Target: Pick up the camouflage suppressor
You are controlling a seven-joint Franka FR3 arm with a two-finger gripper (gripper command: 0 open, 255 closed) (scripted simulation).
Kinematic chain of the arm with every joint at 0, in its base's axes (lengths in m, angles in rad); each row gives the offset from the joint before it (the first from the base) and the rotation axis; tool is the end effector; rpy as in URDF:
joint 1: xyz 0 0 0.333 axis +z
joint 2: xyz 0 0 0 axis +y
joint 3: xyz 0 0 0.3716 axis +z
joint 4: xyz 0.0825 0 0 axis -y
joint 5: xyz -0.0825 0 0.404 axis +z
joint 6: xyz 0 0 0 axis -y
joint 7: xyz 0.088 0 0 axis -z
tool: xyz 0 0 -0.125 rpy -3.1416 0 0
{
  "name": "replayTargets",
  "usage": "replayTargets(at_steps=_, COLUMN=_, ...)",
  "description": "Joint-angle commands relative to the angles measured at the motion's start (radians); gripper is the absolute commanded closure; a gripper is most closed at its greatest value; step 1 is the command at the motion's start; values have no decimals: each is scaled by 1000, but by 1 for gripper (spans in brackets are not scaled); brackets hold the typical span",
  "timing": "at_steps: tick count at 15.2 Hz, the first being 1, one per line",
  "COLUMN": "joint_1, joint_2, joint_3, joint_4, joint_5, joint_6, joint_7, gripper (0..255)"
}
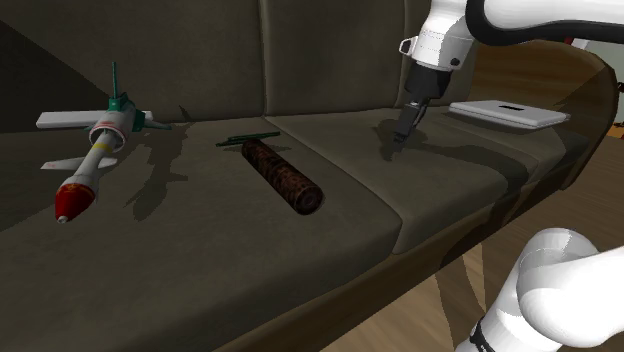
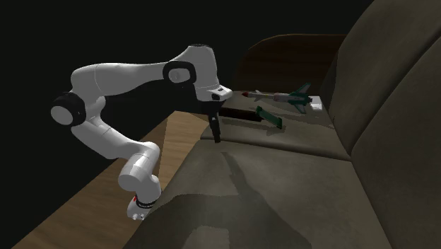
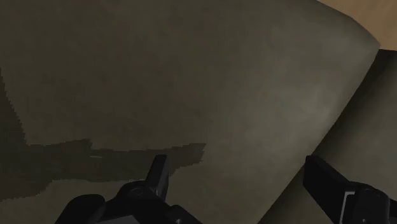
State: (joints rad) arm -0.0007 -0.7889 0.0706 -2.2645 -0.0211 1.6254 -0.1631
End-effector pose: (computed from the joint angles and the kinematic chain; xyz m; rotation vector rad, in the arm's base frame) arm 0.2938 0.0284 0.6628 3.0365 0.3285 0.2208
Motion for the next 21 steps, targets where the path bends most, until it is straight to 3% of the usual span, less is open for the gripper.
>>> replayTargets(at_steps=1, joint_1=0, joint_2=0, joint_3=0, joint_4=0, joint_5=0, joint_6=0, joint_7=0, gripper=0)
replayTargets(at_steps=12, joint_1=-9, joint_2=278, joint_3=261, joint_4=249, joint_5=101, joint_6=-47, joint_7=386, gripper=0)
replayTargets(at_steps=17, joint_1=-21, joint_2=458, joint_3=376, joint_4=422, joint_5=95, joint_6=-76, joint_7=573, gripper=0)
replayTargets(at_steps=21, joint_1=-18, joint_2=633, joint_3=466, joint_4=594, joint_5=53, joint_6=-111, joint_7=736, gripper=0)
